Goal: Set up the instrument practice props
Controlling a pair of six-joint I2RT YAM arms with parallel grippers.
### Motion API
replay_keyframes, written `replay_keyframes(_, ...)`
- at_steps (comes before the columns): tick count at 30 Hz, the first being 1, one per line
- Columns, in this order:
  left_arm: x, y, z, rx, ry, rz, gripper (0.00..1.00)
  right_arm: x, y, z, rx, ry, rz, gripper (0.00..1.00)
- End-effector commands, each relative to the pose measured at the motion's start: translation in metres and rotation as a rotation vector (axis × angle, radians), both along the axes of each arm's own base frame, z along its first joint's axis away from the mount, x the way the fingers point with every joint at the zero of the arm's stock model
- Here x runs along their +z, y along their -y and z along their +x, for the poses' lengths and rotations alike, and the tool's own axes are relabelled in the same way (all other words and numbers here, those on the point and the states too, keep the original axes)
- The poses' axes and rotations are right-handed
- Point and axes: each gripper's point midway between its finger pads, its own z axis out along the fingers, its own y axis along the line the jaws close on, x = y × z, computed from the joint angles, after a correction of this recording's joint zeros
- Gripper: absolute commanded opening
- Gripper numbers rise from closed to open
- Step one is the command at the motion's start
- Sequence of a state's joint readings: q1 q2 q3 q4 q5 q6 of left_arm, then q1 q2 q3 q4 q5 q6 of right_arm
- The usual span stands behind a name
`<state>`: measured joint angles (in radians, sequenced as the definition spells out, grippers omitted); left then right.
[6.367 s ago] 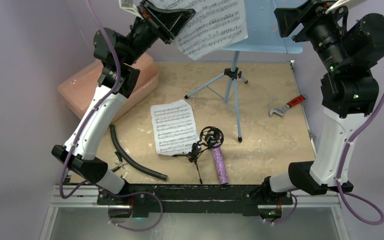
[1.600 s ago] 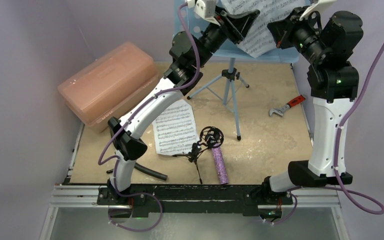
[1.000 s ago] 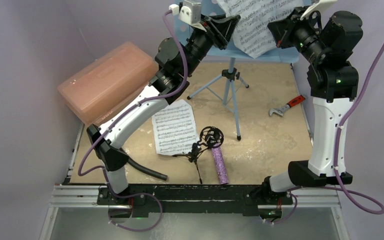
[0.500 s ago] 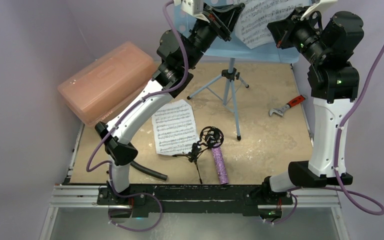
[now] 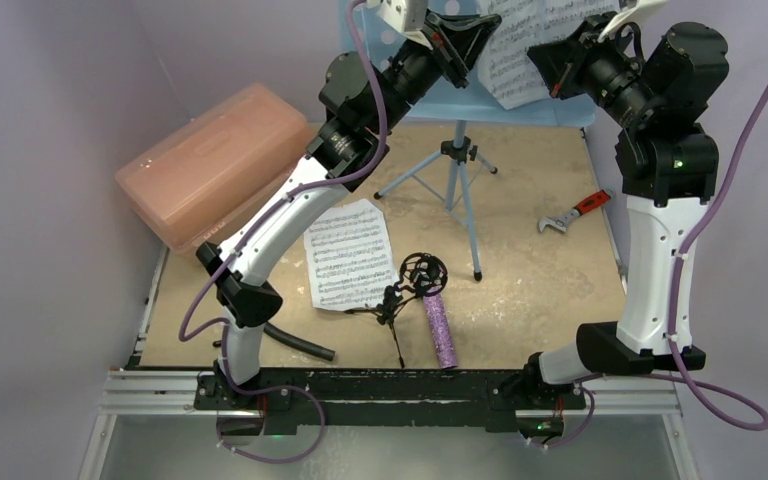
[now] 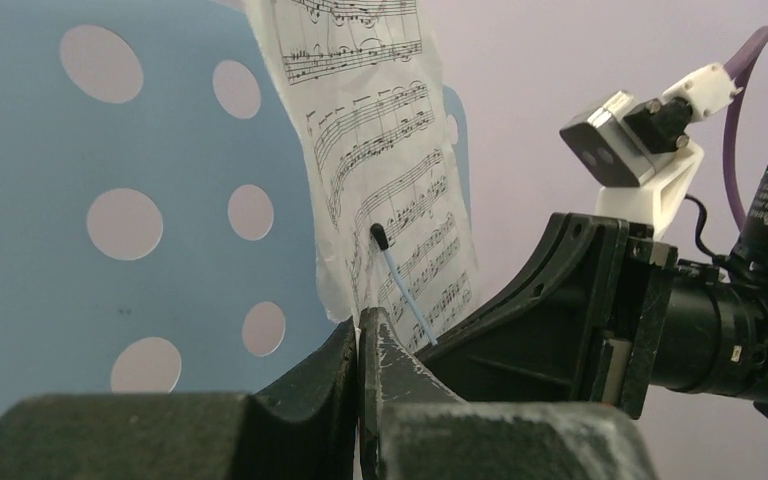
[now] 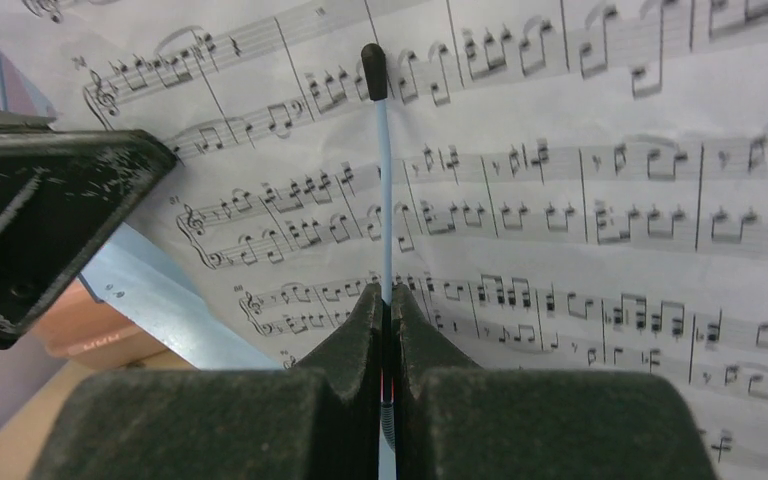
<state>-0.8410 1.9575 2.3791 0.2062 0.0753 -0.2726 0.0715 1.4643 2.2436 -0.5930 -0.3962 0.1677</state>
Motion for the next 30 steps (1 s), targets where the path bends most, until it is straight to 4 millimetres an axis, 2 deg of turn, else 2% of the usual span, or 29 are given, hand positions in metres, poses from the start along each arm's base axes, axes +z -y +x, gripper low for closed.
replay_keyframes(1, 0.013, -0.006, -0.009, 0.005, 0.061, 0.022, 0.00, 0.047, -0.002, -0.033, 0.025, 0.169, 0.003, 0.00)
replay_keyframes(6, 0.011, -0.012, -0.002, 0.051, 0.083, 0.067, 0.00, 0.045, -0.002, -0.032, 0.022, 0.162, 0.003, 0.00)
replay_keyframes(11, 0.021, -0.022, 0.004, 0.047, 0.100, 0.023, 0.00, 0.044, -0.001, -0.030, 0.018, 0.159, 0.005, 0.00)
replay_keyframes(15, 0.021, -0.019, 0.007, 0.024, 0.100, 0.008, 0.00, 0.042, -0.001, -0.029, 0.012, 0.150, 0.009, 0.00)
replay_keyframes(19, 0.018, -0.021, 0.012, 0.030, 0.063, -0.021, 0.28, 0.039, 0.002, -0.027, -0.005, 0.129, 0.027, 0.00)
replay_keyframes(22, 0.016, -0.027, 0.012, 0.045, 0.041, -0.028, 0.42, 0.037, 0.003, -0.026, -0.014, 0.116, 0.036, 0.00)
replay_keyframes(25, 0.012, -0.035, 0.013, 0.075, 0.012, -0.017, 0.46, 0.036, 0.004, -0.026, -0.020, 0.111, 0.041, 0.00)
replay_keyframes(30, 0.000, -0.050, 0.012, 0.132, -0.033, 0.010, 0.45, 0.035, 0.005, -0.025, -0.026, 0.107, 0.044, 0.00)
